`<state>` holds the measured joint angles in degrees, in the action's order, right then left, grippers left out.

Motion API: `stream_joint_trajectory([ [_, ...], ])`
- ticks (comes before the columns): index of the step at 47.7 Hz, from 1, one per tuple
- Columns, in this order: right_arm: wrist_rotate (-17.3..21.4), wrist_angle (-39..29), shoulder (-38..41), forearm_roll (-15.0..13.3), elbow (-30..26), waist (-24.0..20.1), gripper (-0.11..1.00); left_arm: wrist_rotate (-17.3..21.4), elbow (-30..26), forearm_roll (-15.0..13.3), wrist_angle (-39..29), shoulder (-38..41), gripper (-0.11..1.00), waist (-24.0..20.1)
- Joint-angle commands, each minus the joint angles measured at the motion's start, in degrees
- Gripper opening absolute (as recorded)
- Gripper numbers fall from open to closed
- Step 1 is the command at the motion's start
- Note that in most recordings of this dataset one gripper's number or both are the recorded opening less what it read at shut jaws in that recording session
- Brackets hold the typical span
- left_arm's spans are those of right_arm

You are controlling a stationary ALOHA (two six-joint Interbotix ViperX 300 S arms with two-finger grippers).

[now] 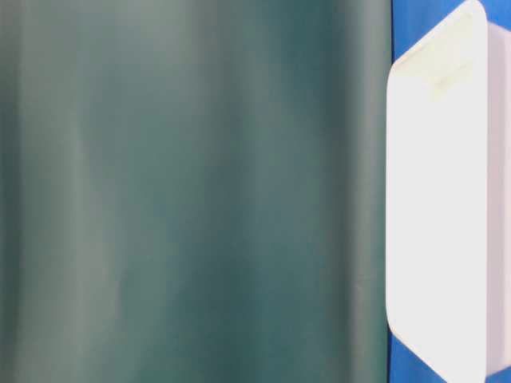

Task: Place one roll of tape in the white case with the left arm.
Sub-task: 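Move the left gripper open over the red tape roll and close on it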

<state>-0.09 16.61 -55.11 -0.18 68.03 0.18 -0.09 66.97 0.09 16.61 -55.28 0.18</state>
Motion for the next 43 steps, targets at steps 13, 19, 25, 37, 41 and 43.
stream_joint_trajectory([
  [13, -0.7, -1.8, 2.7, -0.4, -3.0, 0.5, -0.11, -1.9, -1.1, 1.6, 2.4, 4.5, 0.0, 5.3],
  [19, -0.6, -2.5, 3.4, -0.3, -2.8, 0.9, -0.11, -2.2, -1.6, 1.6, 4.7, 8.4, 0.0, 6.9],
  [25, -0.5, -2.5, 3.9, -0.2, -2.7, 0.9, -0.11, -2.5, -2.5, 1.6, 7.4, 13.3, 0.01, 8.0],
  [37, -0.5, -2.4, 4.2, -0.2, -2.6, 0.9, -0.11, -5.6, -7.1, 1.6, 9.2, 24.5, 0.47, 11.3],
  [41, -0.5, -2.4, 4.5, -0.2, -2.6, 1.0, -0.11, -5.8, -9.8, 1.7, 8.3, 28.7, 0.72, 12.0],
  [43, -0.5, -2.4, 4.7, -0.2, -2.5, 1.0, -0.11, -5.9, -11.4, 1.6, 7.4, 30.8, 0.81, 12.1],
])
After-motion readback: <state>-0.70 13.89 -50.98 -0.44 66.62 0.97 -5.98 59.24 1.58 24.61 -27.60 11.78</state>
